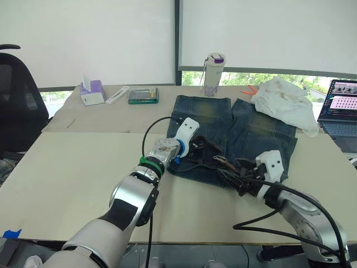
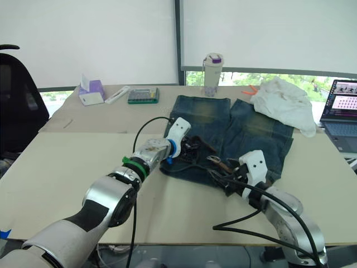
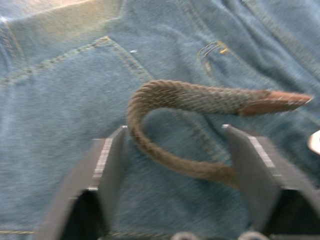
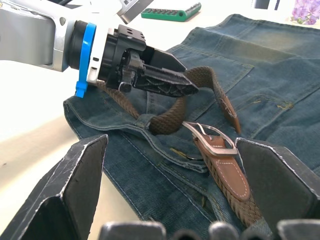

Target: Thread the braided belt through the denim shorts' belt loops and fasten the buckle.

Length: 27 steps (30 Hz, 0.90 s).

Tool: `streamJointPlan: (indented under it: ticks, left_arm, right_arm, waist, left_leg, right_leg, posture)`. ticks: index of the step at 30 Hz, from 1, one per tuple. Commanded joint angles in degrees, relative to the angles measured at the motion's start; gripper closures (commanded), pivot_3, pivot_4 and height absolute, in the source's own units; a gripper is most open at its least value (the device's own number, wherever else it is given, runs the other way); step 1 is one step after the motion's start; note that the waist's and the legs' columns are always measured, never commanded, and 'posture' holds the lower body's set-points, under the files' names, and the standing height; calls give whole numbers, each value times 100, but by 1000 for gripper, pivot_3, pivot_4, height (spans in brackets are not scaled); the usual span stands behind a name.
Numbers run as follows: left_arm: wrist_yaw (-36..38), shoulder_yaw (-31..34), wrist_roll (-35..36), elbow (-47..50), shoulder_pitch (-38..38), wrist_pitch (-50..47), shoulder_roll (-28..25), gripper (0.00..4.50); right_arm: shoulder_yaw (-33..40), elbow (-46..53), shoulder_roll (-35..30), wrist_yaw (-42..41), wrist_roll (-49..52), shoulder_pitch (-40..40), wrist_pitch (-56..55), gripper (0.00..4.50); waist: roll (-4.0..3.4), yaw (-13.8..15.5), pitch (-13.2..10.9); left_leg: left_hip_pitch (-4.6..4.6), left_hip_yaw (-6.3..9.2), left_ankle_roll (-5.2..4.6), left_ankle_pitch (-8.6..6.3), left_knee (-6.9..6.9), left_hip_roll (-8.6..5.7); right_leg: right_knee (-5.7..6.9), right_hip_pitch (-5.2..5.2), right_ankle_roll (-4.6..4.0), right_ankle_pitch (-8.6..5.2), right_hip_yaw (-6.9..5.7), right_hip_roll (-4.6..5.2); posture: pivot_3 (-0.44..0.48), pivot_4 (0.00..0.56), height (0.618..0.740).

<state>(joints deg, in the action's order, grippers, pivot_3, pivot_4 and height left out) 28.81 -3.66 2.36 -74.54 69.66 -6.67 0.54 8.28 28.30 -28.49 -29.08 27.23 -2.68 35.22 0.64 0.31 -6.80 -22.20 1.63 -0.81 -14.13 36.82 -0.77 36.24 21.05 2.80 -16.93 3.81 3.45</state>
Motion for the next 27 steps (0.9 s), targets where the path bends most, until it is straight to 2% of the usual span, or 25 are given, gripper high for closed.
streamJointPlan:
  ticks: [1,6,11,15,18,22,27]
  left_arm:
    - [45,279,107,95,109,-48,-1,2856]
    - [41,377,-20,145,-10,-54,-66,4471]
    - [161,704,226,481,-135,525,-91,4471]
    - [835,882,552,1123,-431,777,-96,4471]
    - [1274,657,499,1791,-856,736,-204,4471]
    - [1305,540,511,2678,-1374,359,-414,4471]
    - [1505,387,578,4044,-2018,-253,-815,4471]
  right_arm:
    - [197,249,-39,26,42,17,-165,0]
    - [186,205,-61,14,40,-35,-151,0]
    - [93,77,-85,21,1,-243,-74,0]
    - [-73,1,-91,164,-122,-501,79,0]
    - [-323,-246,-227,382,-592,-808,97,0]
    - [-773,-925,-405,648,-1283,-1556,214,0]
    - [-1241,-2228,17,615,-1565,-2617,297,0]
  waist:
    - [0,0,0]
    - [-1,-1,0]
    - [0,-5,0]
    - [-2,-10,1]
    - [-7,-37,4]
    - [-7,-100,4]
    - [-9,-140,5]
  left_leg:
    - [1,0,0,0,0,0]
    - [1,0,0,0,0,0]
    - [3,0,0,0,1,-3]
    - [2,0,1,1,1,-1]
    - [4,0,1,1,2,-1]
    - [12,-2,1,1,2,0]
    - [12,-1,2,2,1,10]
  right_leg:
    - [0,0,0,0,0,0]
    - [10,0,0,0,0,0]
    - [40,6,1,-1,1,1]
    - [44,9,1,-1,1,2]
    - [48,9,1,-1,2,3]
    - [53,8,0,0,7,1]
    - [62,15,-1,0,8,-5]
  posture:
    - [0,150,740]
    - [0,150,740]
    - [0,150,740]
    - [0,150,740]
    - [0,150,740]
    - [0,150,740]
    - [0,150,740]
